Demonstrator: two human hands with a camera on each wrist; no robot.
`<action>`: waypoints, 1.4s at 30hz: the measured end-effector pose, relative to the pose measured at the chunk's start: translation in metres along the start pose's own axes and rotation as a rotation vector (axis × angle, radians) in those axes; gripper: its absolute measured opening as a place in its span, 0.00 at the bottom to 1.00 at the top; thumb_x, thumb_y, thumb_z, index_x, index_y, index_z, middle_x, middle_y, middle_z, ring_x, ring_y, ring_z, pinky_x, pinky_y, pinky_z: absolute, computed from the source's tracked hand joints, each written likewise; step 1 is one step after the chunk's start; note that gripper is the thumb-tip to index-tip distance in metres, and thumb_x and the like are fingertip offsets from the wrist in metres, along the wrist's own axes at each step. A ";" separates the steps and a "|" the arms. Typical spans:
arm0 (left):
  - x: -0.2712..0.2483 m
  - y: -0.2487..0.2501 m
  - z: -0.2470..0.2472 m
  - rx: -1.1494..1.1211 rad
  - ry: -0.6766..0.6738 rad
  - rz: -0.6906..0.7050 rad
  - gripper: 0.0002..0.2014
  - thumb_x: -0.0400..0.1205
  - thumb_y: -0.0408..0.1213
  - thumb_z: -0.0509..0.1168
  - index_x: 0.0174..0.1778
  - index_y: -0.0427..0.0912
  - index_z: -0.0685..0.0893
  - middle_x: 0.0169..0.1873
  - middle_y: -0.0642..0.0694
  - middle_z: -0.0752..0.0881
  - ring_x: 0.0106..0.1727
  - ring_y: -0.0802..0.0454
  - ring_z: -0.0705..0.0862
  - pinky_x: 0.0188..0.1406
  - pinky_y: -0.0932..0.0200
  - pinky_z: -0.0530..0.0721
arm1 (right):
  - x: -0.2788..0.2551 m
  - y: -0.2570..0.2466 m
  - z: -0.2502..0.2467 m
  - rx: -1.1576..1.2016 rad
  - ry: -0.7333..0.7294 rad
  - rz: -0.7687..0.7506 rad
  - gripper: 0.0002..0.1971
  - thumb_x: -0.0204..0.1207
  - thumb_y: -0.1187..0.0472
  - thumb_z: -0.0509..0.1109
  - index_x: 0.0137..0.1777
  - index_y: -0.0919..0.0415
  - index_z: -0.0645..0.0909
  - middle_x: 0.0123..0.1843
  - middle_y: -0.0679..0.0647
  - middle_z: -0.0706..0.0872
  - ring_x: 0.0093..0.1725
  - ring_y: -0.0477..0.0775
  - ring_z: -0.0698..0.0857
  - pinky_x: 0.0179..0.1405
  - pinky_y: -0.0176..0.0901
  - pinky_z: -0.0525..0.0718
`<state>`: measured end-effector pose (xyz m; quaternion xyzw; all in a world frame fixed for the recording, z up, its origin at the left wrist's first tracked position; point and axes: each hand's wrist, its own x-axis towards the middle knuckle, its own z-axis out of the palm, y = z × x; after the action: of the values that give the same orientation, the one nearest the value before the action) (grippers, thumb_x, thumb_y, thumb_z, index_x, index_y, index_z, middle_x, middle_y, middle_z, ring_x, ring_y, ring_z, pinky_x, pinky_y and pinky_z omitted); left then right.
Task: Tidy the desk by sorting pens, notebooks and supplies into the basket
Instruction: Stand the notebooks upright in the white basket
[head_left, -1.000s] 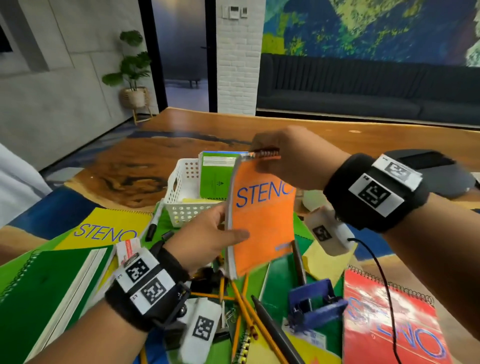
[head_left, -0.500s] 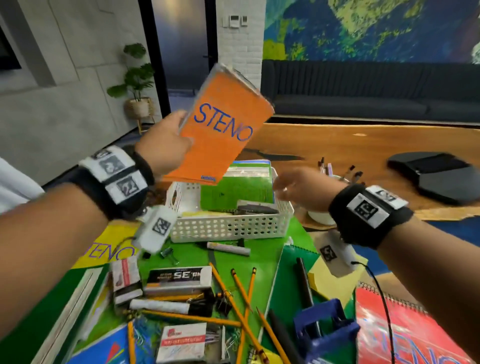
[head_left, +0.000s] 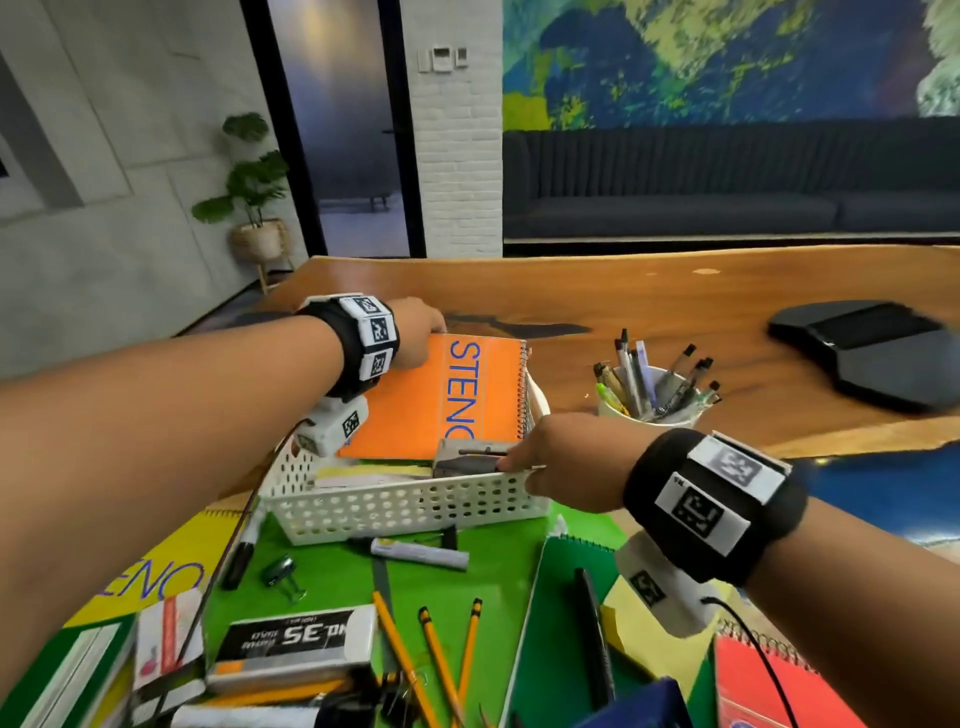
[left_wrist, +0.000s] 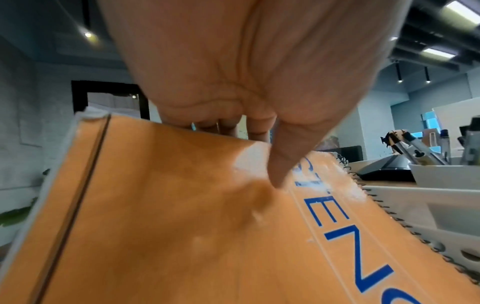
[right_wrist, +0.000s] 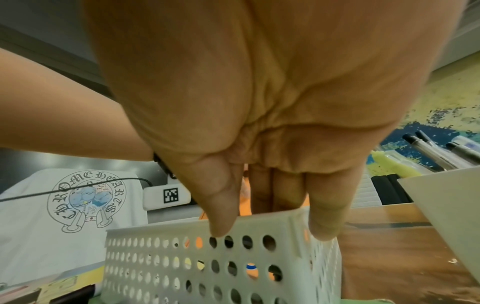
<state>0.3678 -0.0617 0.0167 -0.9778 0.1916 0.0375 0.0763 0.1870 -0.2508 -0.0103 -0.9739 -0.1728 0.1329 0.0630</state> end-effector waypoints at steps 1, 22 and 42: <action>0.003 0.003 0.003 -0.008 0.008 -0.002 0.22 0.75 0.39 0.72 0.65 0.50 0.81 0.61 0.45 0.83 0.57 0.43 0.84 0.59 0.45 0.85 | 0.000 0.001 0.001 0.016 0.003 0.000 0.22 0.86 0.59 0.64 0.78 0.43 0.77 0.74 0.49 0.83 0.68 0.54 0.82 0.59 0.38 0.76; 0.010 0.006 0.024 0.037 0.089 -0.037 0.36 0.75 0.50 0.73 0.77 0.50 0.66 0.64 0.40 0.78 0.63 0.35 0.79 0.64 0.39 0.79 | -0.006 0.012 0.003 0.086 0.050 -0.069 0.22 0.83 0.59 0.68 0.75 0.41 0.80 0.72 0.45 0.85 0.66 0.52 0.84 0.68 0.49 0.82; -0.050 -0.017 -0.012 -0.066 0.162 0.098 0.29 0.82 0.49 0.69 0.79 0.50 0.72 0.72 0.43 0.77 0.71 0.42 0.77 0.68 0.51 0.76 | -0.046 0.035 -0.010 -0.299 -0.217 0.144 0.10 0.80 0.53 0.72 0.56 0.52 0.77 0.48 0.47 0.81 0.42 0.50 0.77 0.36 0.38 0.73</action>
<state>0.3290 -0.0295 0.0361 -0.9691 0.2434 -0.0317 0.0265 0.1593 -0.3001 0.0043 -0.9623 -0.1264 0.2138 -0.1112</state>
